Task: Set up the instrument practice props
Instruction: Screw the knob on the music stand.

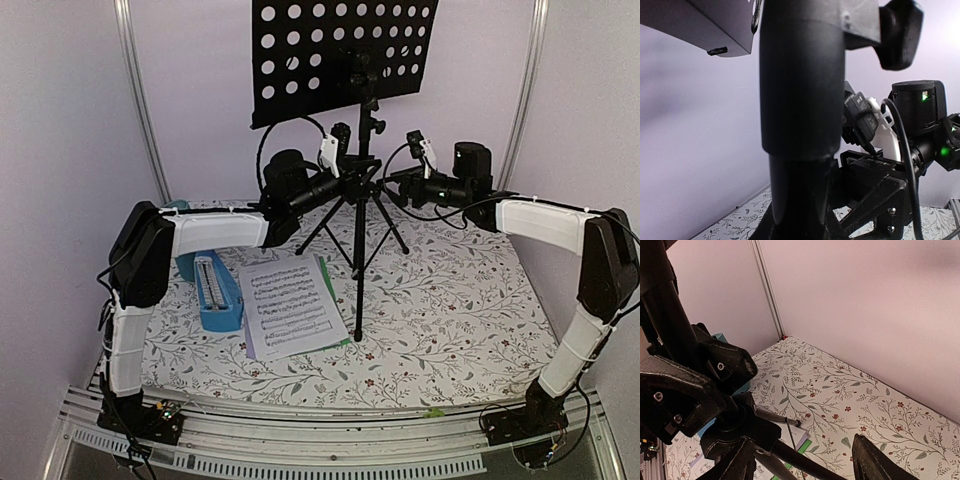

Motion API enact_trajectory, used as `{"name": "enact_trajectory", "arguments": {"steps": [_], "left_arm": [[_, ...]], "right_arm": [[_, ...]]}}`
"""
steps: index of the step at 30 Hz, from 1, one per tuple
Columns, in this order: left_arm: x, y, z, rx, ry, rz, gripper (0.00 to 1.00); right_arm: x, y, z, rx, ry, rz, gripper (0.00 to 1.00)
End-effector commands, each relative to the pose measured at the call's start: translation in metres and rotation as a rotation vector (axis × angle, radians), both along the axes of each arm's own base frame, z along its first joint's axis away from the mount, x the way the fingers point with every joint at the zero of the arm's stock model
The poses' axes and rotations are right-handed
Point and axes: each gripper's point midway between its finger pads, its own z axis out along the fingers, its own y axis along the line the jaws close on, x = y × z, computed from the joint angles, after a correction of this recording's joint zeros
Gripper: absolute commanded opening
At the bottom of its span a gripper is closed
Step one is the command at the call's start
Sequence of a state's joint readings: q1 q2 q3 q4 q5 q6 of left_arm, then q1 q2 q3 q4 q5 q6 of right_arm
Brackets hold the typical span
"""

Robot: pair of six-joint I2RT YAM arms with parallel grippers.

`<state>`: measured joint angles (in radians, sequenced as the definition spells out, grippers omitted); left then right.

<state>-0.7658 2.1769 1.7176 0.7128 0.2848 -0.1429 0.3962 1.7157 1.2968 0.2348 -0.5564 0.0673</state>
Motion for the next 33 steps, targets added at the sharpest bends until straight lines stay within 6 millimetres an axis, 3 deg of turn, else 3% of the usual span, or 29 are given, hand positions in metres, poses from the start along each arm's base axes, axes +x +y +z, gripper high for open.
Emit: {"name": "enact_trajectory", "arguments": {"steps": [1, 8, 20, 27, 29, 30, 33], "left_arm": [[-0.011, -0.012, -0.020, 0.041, 0.101, -0.048, 0.00], [-0.011, -0.012, -0.020, 0.040, 0.099, -0.048, 0.00], [-0.010, -0.012, -0.020, 0.037, 0.101, -0.048, 0.00], [-0.010, -0.012, -0.021, 0.039, 0.100, -0.047, 0.00], [-0.010, -0.012, -0.021, 0.040, 0.099, -0.047, 0.00], [-0.010, -0.012, -0.021, 0.040, 0.100, -0.046, 0.00], [-0.010, -0.012, -0.021, 0.039, 0.101, -0.047, 0.00]], "right_arm": [[0.005, -0.001, -0.024, -0.023, 0.057, -0.007, 0.69], [-0.001, -0.001, -0.028, -0.016, 0.071, 0.008, 0.68], [-0.025, 0.011, -0.012, 0.020, 0.052, 0.084, 0.68], [-0.035, 0.008, 0.002, 0.018, 0.025, 0.084, 0.69], [-0.037, 0.006, 0.000, 0.000, 0.028, 0.084, 0.69], [-0.039, 0.004, -0.011, -0.016, 0.051, 0.078, 0.69], [-0.038, 0.000, -0.010, -0.032, 0.035, 0.052, 0.69]]}}
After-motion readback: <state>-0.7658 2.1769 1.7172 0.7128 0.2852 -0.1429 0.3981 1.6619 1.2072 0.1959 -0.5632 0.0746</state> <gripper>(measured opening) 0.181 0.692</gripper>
